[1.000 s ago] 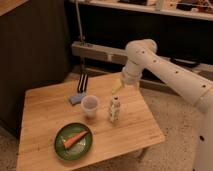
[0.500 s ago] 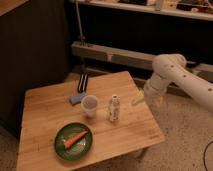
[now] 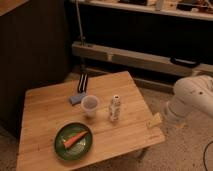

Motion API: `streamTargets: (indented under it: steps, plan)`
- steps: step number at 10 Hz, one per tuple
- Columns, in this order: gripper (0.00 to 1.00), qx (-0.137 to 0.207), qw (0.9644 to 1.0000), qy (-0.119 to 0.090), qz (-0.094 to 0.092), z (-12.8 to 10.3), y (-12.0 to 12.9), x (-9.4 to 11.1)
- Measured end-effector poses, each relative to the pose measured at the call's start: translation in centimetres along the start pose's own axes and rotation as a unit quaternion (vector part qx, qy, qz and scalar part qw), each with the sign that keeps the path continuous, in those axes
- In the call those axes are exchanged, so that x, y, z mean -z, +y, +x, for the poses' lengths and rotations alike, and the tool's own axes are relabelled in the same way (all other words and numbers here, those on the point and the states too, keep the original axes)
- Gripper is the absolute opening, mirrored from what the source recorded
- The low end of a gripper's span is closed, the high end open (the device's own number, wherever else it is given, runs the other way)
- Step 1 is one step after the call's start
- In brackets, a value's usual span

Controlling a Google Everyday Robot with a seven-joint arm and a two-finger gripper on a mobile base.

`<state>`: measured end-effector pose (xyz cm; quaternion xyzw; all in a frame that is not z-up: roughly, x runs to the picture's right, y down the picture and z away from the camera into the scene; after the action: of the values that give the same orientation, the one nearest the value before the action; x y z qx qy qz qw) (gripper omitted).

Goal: Move the arm in a circular motion

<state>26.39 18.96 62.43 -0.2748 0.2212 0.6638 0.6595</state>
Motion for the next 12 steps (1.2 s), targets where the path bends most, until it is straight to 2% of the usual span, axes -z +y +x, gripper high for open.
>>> streamTargets:
  steps: [3,5,9,12]
  plan:
    - [0.8,0.057,0.9982,-0.009,0.019,1.6,3.5,1.0]
    - [0.8,0.097,0.995,-0.013,0.023,1.6,8.7,1.7]
    - [0.8,0.172,0.9848,-0.014,0.021,0.0,19.9,3.1]
    - [0.8,0.216,0.9761,-0.013,0.02,-2.6,27.2,3.9]
